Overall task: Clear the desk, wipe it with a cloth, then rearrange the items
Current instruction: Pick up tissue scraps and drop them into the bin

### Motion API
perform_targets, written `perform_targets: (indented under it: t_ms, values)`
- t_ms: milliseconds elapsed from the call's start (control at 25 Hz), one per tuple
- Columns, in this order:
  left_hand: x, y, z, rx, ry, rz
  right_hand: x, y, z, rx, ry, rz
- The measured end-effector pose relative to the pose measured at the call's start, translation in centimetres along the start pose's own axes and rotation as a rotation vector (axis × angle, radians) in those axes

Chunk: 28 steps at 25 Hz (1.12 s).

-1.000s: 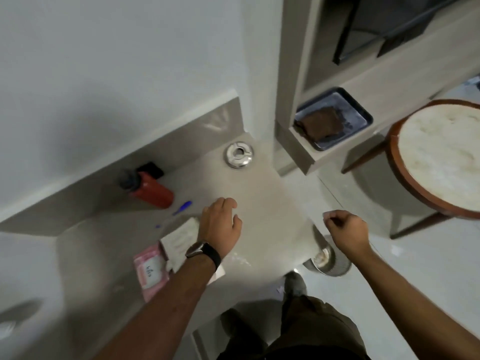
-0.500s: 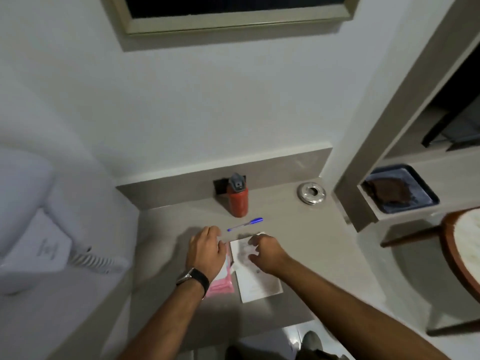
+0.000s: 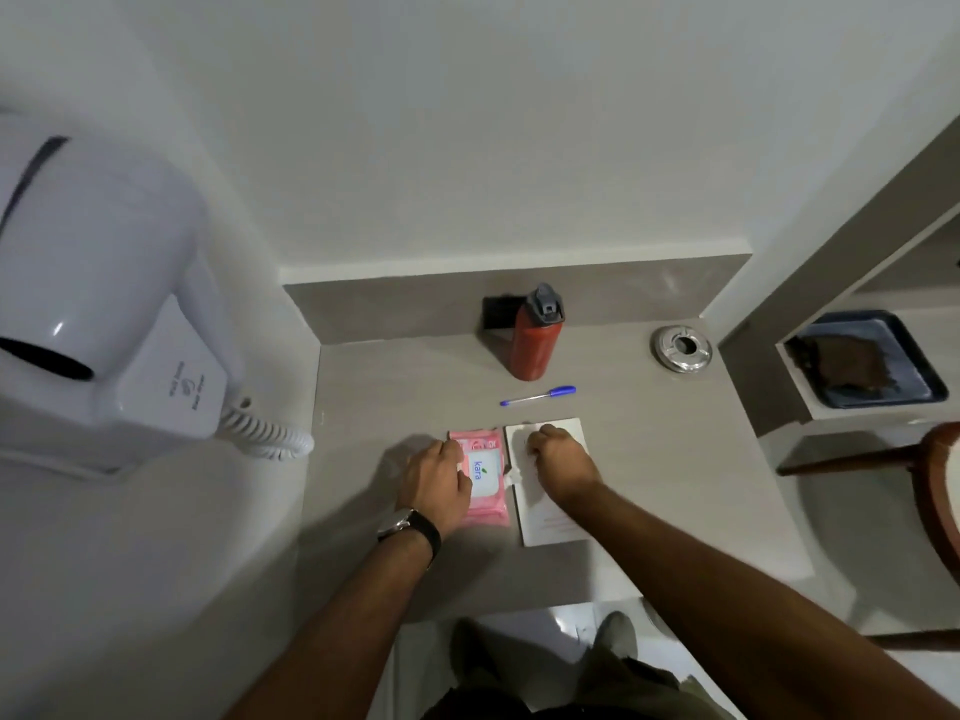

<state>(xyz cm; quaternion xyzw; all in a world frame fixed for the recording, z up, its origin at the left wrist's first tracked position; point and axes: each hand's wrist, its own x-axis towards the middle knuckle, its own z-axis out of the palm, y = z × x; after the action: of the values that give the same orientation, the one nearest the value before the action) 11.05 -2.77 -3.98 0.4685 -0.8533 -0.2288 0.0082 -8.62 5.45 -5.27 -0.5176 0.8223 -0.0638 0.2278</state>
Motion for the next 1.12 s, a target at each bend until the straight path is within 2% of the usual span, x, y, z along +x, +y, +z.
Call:
perform_targets:
  t_ms: [120,200,320,440,560,720,840,1120]
  values:
    - [0.2,-0.1,0.8,0.013,-0.011,-0.002,-0.5,-0.2,0.4,0.053,0.048,0.007]
    - [0.3,0.1,1.0,0.028,-0.011,0.003,-1.3,-0.5,0.7,0.076,0.058,-0.053]
    - [0.8,1.1,0.8,0.049,0.002,0.009,-1.8,-0.7,1.1,0.036,-0.043,-0.169]
    - [1.1,2.9,0.6,0.078,0.011,0.049,-1.6,-1.0,1.2,0.050,-0.088,-0.157]
    - [1.8,6.0,0.4,0.114,0.006,0.126,-2.3,0.2,-0.7,0.209,-0.044,-0.113]
    - [3.1,12.2,1.3,0.116,0.041,0.225,-5.2,5.8,-4.5,0.510,0.179,0.026]
    - [3.6,19.5,3.9,0.129,0.011,0.368,-9.0,14.0,-6.2,0.631,0.376,0.166]
    - [3.1,35.4,14.6,0.166,-0.212,0.577,-18.8,34.2,-2.4,0.898,0.765,0.793]
